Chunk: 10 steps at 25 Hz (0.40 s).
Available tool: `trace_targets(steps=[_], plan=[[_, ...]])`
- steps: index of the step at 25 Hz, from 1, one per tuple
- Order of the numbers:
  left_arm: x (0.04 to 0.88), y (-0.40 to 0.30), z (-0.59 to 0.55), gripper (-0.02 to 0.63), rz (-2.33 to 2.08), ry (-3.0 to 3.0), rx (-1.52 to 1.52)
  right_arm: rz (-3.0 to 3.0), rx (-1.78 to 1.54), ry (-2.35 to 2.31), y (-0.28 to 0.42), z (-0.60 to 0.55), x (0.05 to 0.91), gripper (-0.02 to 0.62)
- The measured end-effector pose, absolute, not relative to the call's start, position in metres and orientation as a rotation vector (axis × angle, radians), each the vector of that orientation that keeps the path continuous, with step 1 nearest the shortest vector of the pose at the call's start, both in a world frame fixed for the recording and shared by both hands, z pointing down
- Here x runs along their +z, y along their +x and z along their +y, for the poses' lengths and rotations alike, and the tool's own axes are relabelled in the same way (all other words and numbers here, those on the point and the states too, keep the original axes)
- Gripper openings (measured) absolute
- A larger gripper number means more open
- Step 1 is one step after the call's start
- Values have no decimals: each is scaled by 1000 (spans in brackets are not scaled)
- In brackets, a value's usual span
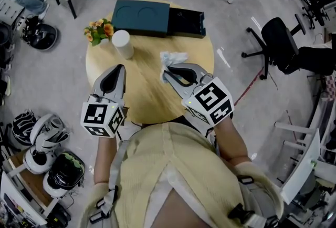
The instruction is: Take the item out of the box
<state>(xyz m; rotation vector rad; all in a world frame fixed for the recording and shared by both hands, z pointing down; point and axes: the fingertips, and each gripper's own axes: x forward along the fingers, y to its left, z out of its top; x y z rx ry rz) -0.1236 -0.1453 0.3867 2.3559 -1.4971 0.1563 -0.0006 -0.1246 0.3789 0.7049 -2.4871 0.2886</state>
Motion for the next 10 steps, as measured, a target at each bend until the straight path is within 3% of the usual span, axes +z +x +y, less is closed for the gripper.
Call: trace_targets(steps=[10], plan=[[383, -126, -147, 6, -1509, 2357, 150, -2486, 290, 738, 2, -134, 377, 43]])
